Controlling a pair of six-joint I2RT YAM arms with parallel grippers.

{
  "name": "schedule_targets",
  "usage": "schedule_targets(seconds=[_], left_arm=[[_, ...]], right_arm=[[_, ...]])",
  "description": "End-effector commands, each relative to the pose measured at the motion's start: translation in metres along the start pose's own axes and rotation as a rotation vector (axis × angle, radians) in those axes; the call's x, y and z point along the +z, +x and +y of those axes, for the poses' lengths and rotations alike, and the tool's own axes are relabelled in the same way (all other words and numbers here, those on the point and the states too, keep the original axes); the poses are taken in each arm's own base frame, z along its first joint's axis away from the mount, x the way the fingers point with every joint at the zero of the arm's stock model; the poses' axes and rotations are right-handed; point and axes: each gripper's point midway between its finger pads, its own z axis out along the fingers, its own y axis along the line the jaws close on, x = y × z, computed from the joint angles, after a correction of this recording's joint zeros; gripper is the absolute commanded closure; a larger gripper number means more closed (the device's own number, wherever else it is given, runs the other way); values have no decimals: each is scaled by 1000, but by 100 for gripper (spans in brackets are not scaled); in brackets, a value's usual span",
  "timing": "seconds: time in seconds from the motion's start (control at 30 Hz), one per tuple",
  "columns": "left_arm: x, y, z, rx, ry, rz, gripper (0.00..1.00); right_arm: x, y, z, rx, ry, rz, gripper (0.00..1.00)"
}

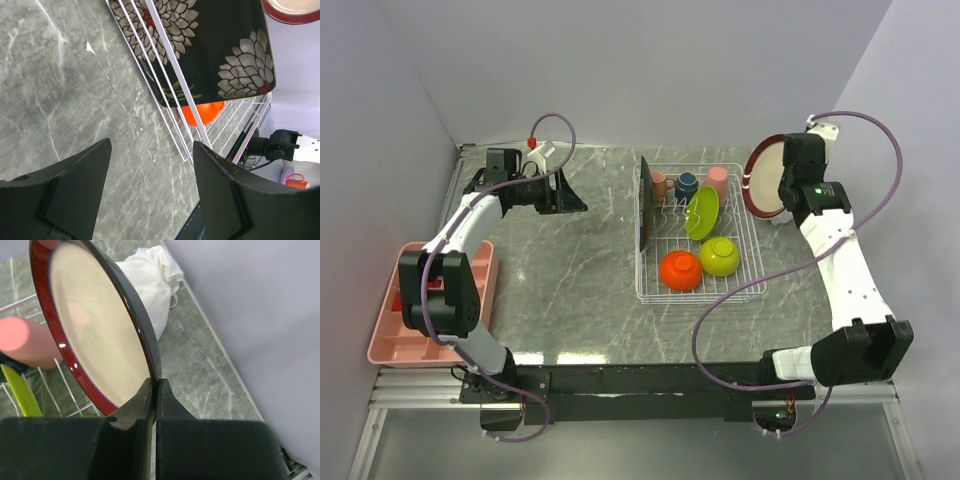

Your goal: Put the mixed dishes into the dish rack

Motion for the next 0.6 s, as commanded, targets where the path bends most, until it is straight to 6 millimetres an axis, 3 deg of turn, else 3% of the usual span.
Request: schedule_targets(seconds=[0.0, 0.57], left_arm=[[-10, -8, -10, 52, -3, -45, 28], [-14, -1, -11, 60, -13, -53, 27]], right_arm=[[-18, -76, -4, 208, 37, -230, 100], [-18, -52, 32, 178, 63, -203, 100]])
